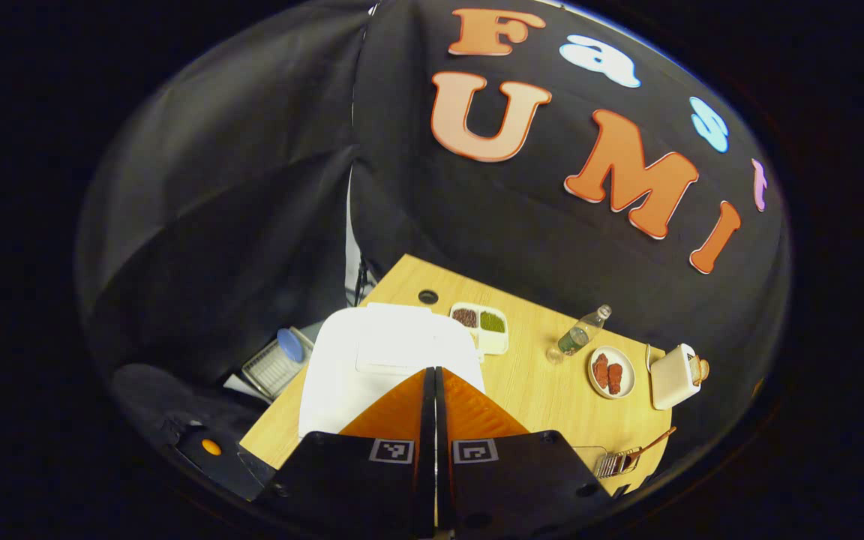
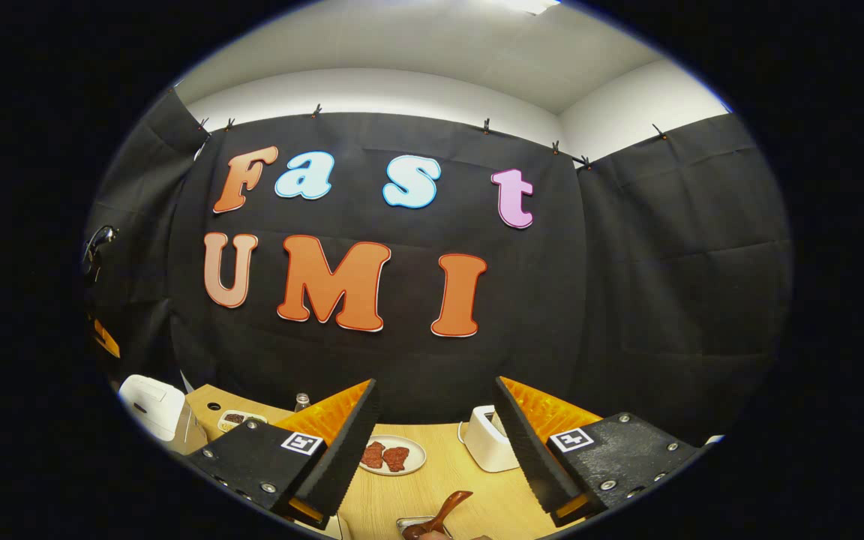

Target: Close the left gripper, press the button to open the rice cooker; take a wooden spoon from the chopstick holder with the right hand, scoop a spoonful of rice and pour it into the rice cooker, then put the wooden spoon back into the chopstick holder.

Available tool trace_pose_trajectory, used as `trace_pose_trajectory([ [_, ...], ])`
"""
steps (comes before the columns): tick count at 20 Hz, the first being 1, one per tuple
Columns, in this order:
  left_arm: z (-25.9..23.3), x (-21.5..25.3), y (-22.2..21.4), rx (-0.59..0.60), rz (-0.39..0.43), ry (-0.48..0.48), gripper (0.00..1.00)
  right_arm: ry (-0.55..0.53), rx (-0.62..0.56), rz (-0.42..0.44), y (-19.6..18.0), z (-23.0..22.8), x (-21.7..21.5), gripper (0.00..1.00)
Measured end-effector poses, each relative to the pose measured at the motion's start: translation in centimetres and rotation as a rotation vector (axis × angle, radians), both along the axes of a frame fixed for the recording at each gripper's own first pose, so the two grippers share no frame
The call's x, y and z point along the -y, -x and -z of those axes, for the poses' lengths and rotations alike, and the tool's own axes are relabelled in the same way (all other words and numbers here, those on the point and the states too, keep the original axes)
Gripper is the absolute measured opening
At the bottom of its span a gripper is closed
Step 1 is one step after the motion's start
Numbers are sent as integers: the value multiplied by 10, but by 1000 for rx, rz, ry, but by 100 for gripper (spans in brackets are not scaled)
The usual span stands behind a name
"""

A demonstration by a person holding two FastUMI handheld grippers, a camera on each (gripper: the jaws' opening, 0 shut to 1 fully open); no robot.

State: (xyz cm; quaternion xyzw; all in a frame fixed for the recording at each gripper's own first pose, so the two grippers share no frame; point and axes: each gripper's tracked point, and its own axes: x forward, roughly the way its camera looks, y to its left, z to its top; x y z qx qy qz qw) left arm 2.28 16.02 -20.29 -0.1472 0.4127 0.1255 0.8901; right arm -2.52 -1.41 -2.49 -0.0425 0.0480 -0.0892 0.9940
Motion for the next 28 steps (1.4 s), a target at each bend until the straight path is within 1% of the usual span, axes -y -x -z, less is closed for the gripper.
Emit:
trace_pose_trajectory([
  [3,40,6,8,-146,-10,103,6,-1,-20,21,8,6,-1,94],
  [8,82,3,18,-303,-42,206,6,13,-47,62,16,16,3,94],
  [9,90,4,22,-329,-46,221,6,12,-52,68,18,18,4,94],
  [12,106,-3,24,-364,-64,227,6,6,-58,82,19,19,8,94],
  [15,131,-1,37,-415,-79,242,6,6,-69,91,22,23,10,94],
  [16,127,-3,30,-385,-84,234,6,9,-72,92,22,25,11,94],
  [19,121,-4,32,-371,-74,207,6,9,-86,84,25,31,11,94],
  [21,111,-3,28,-333,-57,177,6,10,-96,79,23,34,12,94],
  [23,91,-4,21,-260,-39,132,6,3,-103,70,22,37,13,95],
  [25,69,-9,10,-160,-21,83,6,-6,-108,57,17,40,12,94],
  [28,35,-12,-5,-10,-25,10,6,-14,-119,42,14,46,16,95],
])
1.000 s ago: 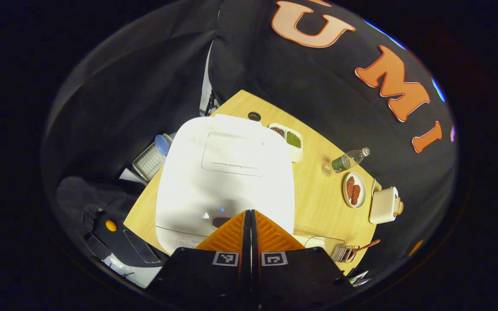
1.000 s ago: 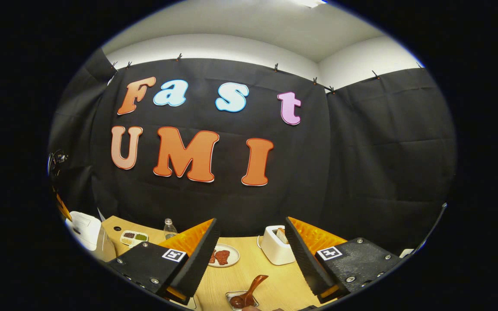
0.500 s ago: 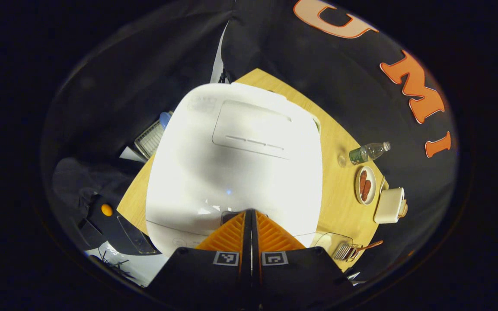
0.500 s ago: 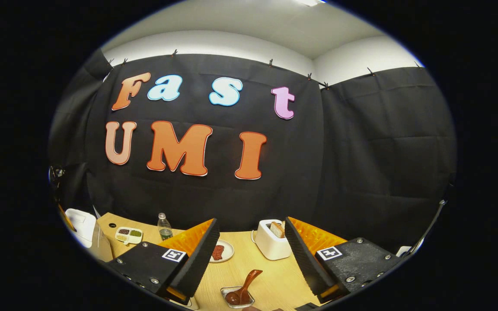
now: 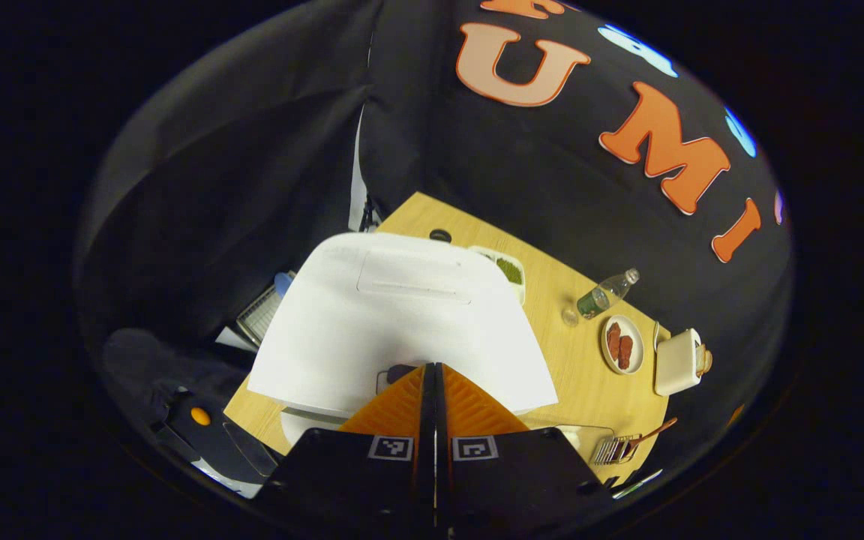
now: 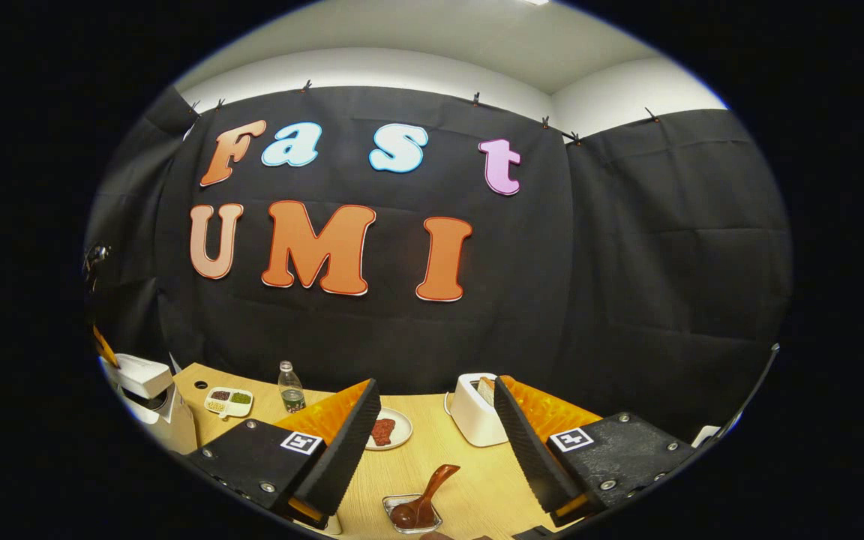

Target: Close the left gripper, press the button to open the rice cooker; take a wooden spoon from the chopstick holder with the right hand, scoop a spoonful of rice and pour it into the rice cooker, then put the wooden spoon back into the chopstick holder.

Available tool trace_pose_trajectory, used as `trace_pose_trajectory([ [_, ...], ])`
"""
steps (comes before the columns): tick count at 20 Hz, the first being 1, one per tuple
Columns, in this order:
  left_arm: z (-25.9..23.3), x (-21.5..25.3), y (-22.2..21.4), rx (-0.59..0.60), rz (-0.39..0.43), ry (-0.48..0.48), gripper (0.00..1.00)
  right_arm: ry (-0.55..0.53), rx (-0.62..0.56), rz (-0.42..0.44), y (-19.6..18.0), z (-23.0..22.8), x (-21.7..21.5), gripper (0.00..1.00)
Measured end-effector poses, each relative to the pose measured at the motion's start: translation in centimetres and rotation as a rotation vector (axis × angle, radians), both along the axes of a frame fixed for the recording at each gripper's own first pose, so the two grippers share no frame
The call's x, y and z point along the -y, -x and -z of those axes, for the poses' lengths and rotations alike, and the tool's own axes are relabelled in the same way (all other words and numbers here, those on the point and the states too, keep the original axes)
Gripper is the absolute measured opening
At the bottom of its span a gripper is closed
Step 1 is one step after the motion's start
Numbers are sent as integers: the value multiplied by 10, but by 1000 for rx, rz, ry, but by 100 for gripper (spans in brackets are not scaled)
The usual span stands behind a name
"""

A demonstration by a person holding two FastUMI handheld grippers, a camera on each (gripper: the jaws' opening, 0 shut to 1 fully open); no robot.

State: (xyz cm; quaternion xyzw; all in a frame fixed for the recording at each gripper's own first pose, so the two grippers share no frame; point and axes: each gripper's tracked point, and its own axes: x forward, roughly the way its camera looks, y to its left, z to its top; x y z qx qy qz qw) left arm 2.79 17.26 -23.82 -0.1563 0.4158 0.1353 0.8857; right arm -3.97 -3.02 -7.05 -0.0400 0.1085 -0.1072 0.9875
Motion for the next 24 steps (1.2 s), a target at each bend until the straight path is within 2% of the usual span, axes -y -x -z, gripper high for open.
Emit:
trace_pose_trajectory([
  [5,-50,4,-10,155,-23,-111,6,-29,-69,-7,-8,32,11,95],
  [10,-97,29,-10,318,7,-204,5,-67,-154,-8,-5,71,27,95],
  [14,-122,53,-3,403,36,-256,6,-130,-237,-24,0,105,38,95],
  [16,-127,73,-2,435,69,-261,28,-147,-270,-35,0,120,44,95],
  [17,-128,81,0,450,84,-256,43,-148,-286,-41,-1,127,48,95],
  [18,-130,89,4,466,95,-264,51,-148,-305,-45,-2,135,51,95],
  [19,-135,94,5,484,102,-279,74,-153,-325,-54,-2,143,53,95],
  [20,-139,99,8,503,105,-302,77,-163,-345,-63,0,152,56,95],
  [21,-147,103,13,519,103,-332,89,-177,-367,-75,1,161,57,95],
  [22,-150,107,18,529,100,-356,95,-193,-386,-88,3,171,57,95],
  [23,-154,111,20,537,96,-374,100,-211,-408,-104,4,180,56,95],
  [24,-157,116,25,540,95,-389,100,-230,-430,-119,5,189,56,95],
])
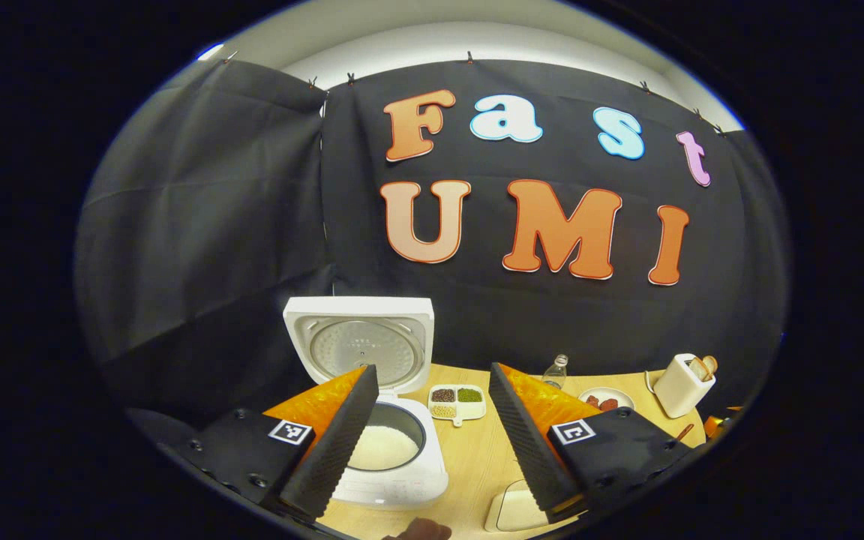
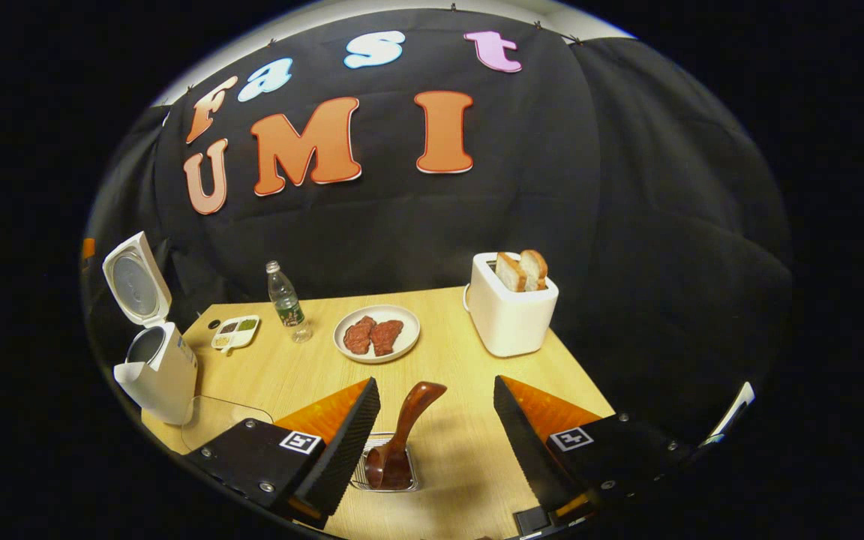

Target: Close the left gripper, press the button to open the rice cooker; take a wooden spoon from the chopstick holder with the right hand, scoop a spoonful of rice and pour it into the rice cooker, then put the wooden spoon back into the chopstick holder.

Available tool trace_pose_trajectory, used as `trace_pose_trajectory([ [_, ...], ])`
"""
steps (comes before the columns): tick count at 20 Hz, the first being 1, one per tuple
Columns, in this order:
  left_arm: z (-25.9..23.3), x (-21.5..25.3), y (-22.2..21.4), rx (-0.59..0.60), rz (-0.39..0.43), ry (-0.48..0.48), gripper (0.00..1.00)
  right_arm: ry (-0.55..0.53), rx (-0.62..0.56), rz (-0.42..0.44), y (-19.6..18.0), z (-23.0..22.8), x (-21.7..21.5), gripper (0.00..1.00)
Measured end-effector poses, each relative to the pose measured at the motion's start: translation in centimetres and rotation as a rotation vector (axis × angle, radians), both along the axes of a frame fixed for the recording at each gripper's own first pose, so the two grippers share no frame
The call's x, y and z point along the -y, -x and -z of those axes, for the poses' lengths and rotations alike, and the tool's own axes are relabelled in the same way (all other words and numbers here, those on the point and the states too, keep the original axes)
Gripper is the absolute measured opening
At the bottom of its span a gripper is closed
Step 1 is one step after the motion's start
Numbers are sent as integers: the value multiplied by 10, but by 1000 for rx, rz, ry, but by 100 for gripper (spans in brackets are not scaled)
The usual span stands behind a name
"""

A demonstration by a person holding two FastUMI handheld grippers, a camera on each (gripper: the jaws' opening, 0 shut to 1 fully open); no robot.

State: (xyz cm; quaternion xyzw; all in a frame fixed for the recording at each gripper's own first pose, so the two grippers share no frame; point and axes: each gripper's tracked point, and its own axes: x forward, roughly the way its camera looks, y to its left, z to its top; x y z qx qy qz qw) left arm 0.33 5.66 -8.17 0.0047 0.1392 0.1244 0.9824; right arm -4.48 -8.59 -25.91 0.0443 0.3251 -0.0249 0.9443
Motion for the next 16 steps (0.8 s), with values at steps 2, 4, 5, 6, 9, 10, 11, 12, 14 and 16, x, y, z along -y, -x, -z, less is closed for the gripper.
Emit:
trace_pose_trajectory([
  [2,2,8,14,0,-15,-27,100,-43,-43,-31,2,15,-7,95],
  [4,-4,15,26,8,-29,-51,100,-87,-95,-60,0,33,-14,95],
  [5,-4,18,33,11,-40,-65,100,-111,-116,-75,-1,43,-16,94],
  [6,-4,20,38,12,-52,-79,100,-136,-144,-86,-1,54,-19,95],
  [9,-13,26,55,36,-74,-133,100,-193,-198,-117,-7,76,-29,93],
  [10,-17,27,57,45,-77,-149,100,-197,-213,-122,-8,83,-31,92],
  [11,-19,29,61,53,-81,-167,100,-205,-223,-130,-10,88,-32,89],
  [12,-22,30,63,56,-85,-184,100,-217,-228,-134,-12,92,-35,87],
  [14,-19,32,67,45,-93,-203,100,-274,-242,-140,-17,99,-42,80],
  [16,-15,35,69,30,-92,-200,100,-336,-251,-128,-21,105,-48,79],
])
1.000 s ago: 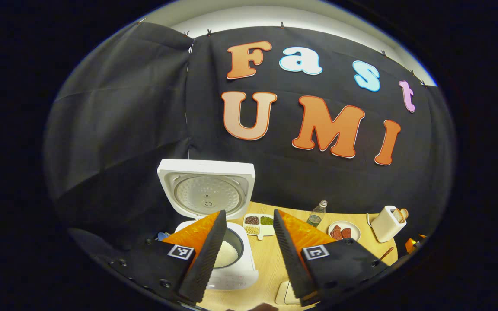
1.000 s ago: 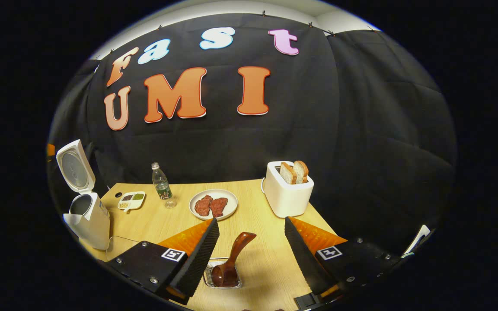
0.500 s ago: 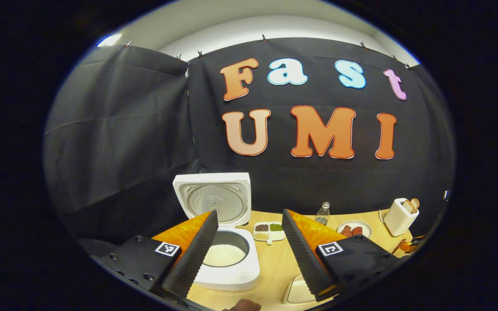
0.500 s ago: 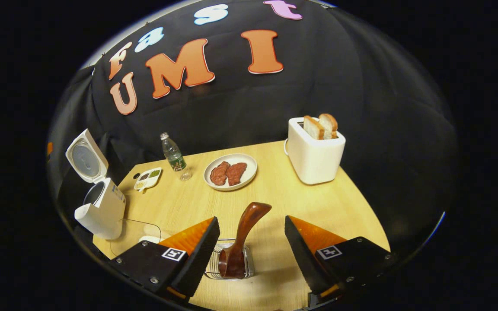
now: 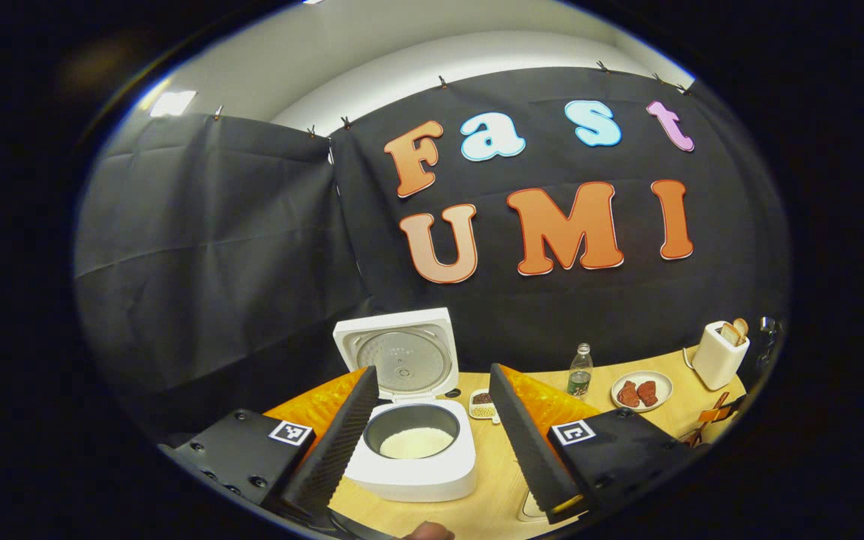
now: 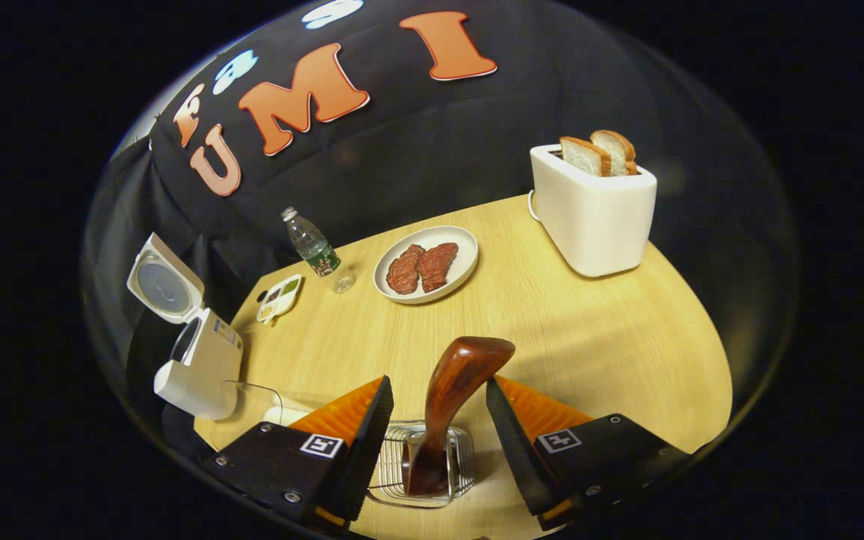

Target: Close the left gripper, press the button to open the rice cooker; take a wooden spoon from the chopstick holder with the right hand, scoop a spoonful of rice and pour it into the rice cooker, then put the wooden spoon back into the chopstick holder.

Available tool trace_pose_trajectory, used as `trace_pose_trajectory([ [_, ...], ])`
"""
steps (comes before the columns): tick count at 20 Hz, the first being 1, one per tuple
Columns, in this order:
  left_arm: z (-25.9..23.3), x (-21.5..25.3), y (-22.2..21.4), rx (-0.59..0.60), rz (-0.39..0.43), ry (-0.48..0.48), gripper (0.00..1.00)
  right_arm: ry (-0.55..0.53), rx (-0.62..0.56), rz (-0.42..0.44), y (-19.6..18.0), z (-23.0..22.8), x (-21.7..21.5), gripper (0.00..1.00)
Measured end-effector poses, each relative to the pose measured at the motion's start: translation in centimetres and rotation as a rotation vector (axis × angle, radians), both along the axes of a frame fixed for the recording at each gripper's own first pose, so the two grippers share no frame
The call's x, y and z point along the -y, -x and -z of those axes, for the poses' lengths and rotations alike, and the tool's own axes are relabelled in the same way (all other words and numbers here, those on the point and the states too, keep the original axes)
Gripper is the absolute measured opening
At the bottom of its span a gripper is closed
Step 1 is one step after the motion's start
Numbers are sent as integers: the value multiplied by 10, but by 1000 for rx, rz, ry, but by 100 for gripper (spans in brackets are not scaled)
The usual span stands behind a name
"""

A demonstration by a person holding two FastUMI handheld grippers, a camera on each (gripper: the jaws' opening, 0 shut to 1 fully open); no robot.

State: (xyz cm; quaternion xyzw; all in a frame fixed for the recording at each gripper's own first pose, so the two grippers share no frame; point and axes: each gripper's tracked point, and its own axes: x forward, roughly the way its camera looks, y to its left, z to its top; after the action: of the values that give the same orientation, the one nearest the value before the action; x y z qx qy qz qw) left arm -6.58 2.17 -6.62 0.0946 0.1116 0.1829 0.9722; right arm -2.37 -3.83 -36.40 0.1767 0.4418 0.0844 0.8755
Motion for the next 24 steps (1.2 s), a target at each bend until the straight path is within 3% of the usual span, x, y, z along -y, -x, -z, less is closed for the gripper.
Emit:
trace_pose_trajectory([
  [2,1,2,-2,-6,0,-1,100,-36,-13,25,-6,7,-1,76],
  [4,1,6,-3,-7,4,2,100,-67,-25,43,-10,9,-3,65],
  [6,4,9,-8,-10,9,9,100,-88,-30,56,-11,10,-2,50],
  [7,7,10,-10,-13,12,9,100,-106,-36,59,-9,9,-2,37],
  [9,6,11,-13,-9,22,5,100,-126,-42,81,-4,5,2,25],
  [19,13,8,-51,-16,126,43,100,-50,98,176,29,-16,1,18],
  [24,9,3,-70,3,191,40,100,8,99,242,33,-24,-1,15],
])
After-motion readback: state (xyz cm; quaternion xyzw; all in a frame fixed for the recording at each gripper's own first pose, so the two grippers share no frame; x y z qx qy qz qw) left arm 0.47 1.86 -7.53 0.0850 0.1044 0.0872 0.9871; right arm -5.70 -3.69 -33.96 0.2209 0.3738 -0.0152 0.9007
